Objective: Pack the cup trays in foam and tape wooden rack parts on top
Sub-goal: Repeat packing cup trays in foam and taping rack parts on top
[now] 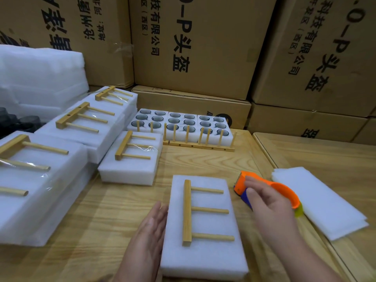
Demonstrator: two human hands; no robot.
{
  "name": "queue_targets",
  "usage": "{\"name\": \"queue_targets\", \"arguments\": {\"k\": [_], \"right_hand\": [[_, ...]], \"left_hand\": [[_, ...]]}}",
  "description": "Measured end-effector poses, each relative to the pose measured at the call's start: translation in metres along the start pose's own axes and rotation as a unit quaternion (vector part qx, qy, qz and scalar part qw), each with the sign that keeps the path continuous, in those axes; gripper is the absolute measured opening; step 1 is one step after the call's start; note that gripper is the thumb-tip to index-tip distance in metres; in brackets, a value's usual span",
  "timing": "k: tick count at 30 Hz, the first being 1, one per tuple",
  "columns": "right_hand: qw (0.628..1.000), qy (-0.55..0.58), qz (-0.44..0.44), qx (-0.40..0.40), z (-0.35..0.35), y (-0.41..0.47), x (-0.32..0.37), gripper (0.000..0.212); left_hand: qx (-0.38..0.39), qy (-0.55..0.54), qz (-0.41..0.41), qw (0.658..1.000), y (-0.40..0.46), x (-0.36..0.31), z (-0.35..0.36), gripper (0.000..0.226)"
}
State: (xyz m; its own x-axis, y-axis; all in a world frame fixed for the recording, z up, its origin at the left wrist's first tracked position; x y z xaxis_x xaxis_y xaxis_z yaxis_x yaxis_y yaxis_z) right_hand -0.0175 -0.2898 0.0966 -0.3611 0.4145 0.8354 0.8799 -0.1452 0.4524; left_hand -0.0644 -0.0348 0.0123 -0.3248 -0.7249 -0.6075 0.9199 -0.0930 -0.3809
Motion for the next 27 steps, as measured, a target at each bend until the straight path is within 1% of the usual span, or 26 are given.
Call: {"name": "queue_targets", "arguments": {"k": [1, 2, 3, 5, 6, 8, 9, 10, 12, 14, 15, 18, 19, 21, 22, 23, 24, 26, 27], "right_hand": [[0.994, -0.097, -0.046, -0.03, -0.02, 0.016, 0.01, 0.022], [0.979, -0.181, -0.086, -0.024, -0.029, 0.026, 0.014, 0.016], [0.967, -0.243, -0.078, -0.006, -0.032, 0.032, 0.009, 0.014], [0.928, -0.365, -0.017, 0.074, -0.034, 0.046, -0.016, 0.037], [0.902, -0.413, 0.031, 0.126, -0.037, 0.052, -0.029, 0.043], [0.855, -0.465, 0.097, 0.209, -0.039, 0.053, -0.045, 0.043], [0.851, -0.466, 0.106, 0.218, -0.038, 0.052, -0.05, 0.043], [0.853, -0.462, 0.109, 0.216, -0.036, 0.051, -0.053, 0.046], [0.87, -0.445, 0.114, 0.177, -0.038, 0.052, -0.056, 0.052], [0.882, -0.425, 0.13, 0.157, -0.038, 0.049, -0.056, 0.052], [0.877, -0.432, 0.128, 0.17, -0.035, 0.047, -0.056, 0.05], [0.842, -0.478, 0.126, 0.217, -0.029, 0.04, -0.054, 0.037], [0.837, -0.482, 0.127, 0.224, -0.029, 0.039, -0.053, 0.034], [0.84, -0.473, 0.127, 0.235, -0.031, 0.037, -0.049, 0.032], [0.847, -0.46, 0.124, 0.237, -0.032, 0.036, -0.046, 0.032], [0.864, -0.434, 0.119, 0.227, -0.034, 0.034, -0.041, 0.031], [0.889, -0.396, 0.111, 0.204, -0.037, 0.032, -0.034, 0.03], [0.941, -0.297, 0.086, 0.139, -0.042, 0.026, -0.011, 0.029], [0.962, -0.238, 0.071, 0.109, -0.044, 0.023, 0.004, 0.03]], "left_hand": [[-0.009, -0.001, 0.015, 1.0, -0.004, 0.002, -0.008, 0.038], [-0.017, 0.011, 0.027, 0.999, -0.005, 0.003, -0.014, 0.04], [-0.021, 0.028, 0.033, 0.999, -0.007, 0.004, -0.013, 0.044], [-0.026, 0.055, 0.03, 0.998, -0.009, 0.005, -0.008, 0.044], [-0.024, 0.077, 0.031, 0.996, -0.012, 0.005, -0.004, 0.04], [-0.04, 0.119, 0.034, 0.991, -0.014, 0.004, -0.004, 0.04], [-0.047, 0.127, 0.035, 0.99, -0.015, 0.002, -0.003, 0.04], [-0.05, 0.134, 0.035, 0.989, -0.015, 0.001, -0.002, 0.04], [-0.053, 0.14, 0.031, 0.988, -0.016, 0.001, -0.001, 0.039], [-0.057, 0.133, 0.021, 0.989, -0.015, 0.0, -0.003, 0.038], [-0.058, 0.134, 0.02, 0.989, -0.015, 0.0, -0.004, 0.037], [-0.054, 0.129, 0.02, 0.99, -0.014, 0.001, -0.005, 0.035], [-0.05, 0.12, 0.017, 0.991, -0.015, 0.001, -0.004, 0.034], [-0.035, 0.095, 0.015, 0.995, -0.016, -0.001, -0.002, 0.034], [-0.022, 0.09, 0.026, 0.995, -0.02, -0.004, -0.001, 0.034], [-0.018, 0.1, 0.048, 0.994, -0.025, -0.009, -0.001, 0.033], [-0.034, 0.116, 0.084, 0.989, -0.03, -0.017, -0.002, 0.031], [-0.083, 0.162, 0.194, 0.964, -0.047, -0.039, 0.005, 0.03], [-0.088, 0.172, 0.242, 0.951, -0.057, -0.049, 0.014, 0.027]]}}
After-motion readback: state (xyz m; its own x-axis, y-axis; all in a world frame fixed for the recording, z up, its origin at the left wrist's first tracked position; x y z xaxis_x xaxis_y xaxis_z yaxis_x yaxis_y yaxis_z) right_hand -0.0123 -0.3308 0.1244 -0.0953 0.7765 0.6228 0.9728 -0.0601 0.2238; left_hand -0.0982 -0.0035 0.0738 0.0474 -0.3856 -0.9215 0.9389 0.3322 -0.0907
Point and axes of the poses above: each hand's wrist, its own y-axis towards the middle knuckle, its own z-axis out of the palm, x = y × z, the point moved 7 cm from there along y, towards the middle knuckle, and after that the axes turned 12 degrees about -z, right-handed, at the moved point
